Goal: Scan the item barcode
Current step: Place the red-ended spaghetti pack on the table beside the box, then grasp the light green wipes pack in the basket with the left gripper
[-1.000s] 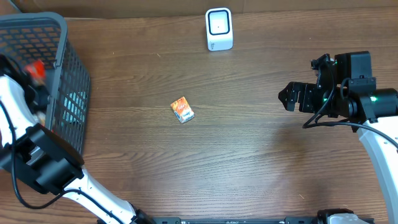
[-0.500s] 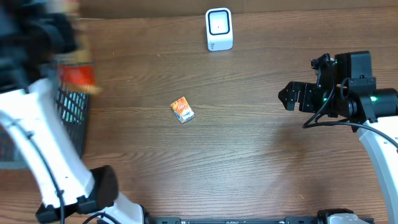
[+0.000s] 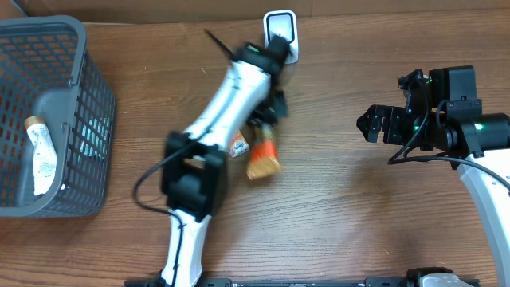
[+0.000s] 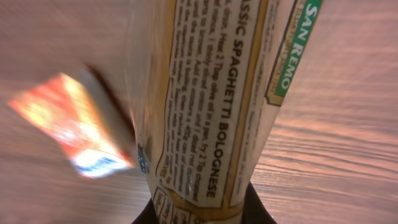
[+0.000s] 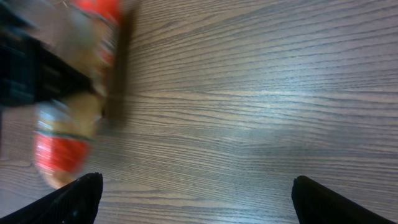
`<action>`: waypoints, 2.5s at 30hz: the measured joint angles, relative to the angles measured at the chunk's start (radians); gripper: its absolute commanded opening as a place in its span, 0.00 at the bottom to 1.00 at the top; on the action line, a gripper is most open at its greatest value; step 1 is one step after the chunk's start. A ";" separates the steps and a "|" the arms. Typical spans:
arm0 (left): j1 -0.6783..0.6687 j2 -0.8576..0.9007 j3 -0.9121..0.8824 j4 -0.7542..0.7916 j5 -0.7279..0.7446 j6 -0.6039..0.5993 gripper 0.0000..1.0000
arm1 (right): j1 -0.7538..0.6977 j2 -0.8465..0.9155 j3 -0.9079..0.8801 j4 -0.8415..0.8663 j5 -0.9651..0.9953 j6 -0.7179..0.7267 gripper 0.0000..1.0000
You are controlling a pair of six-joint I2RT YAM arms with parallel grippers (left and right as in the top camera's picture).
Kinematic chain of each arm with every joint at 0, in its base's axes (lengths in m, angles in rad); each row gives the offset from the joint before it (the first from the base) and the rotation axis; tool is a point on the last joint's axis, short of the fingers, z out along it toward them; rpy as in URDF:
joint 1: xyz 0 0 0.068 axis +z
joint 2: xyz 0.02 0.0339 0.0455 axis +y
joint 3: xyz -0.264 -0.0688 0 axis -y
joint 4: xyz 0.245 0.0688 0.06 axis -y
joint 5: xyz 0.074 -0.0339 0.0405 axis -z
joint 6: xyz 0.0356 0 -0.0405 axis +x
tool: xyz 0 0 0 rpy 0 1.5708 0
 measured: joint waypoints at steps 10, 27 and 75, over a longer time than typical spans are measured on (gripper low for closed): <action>-0.082 0.076 0.000 0.021 -0.125 -0.126 0.87 | 0.000 0.000 0.000 -0.008 0.000 0.000 1.00; 0.133 -0.096 0.516 -0.179 -0.134 0.175 1.00 | 0.000 0.000 0.000 -0.004 0.000 0.000 1.00; 1.187 -0.133 -0.408 0.518 0.296 0.864 0.04 | 0.000 0.000 0.000 0.005 0.004 0.001 1.00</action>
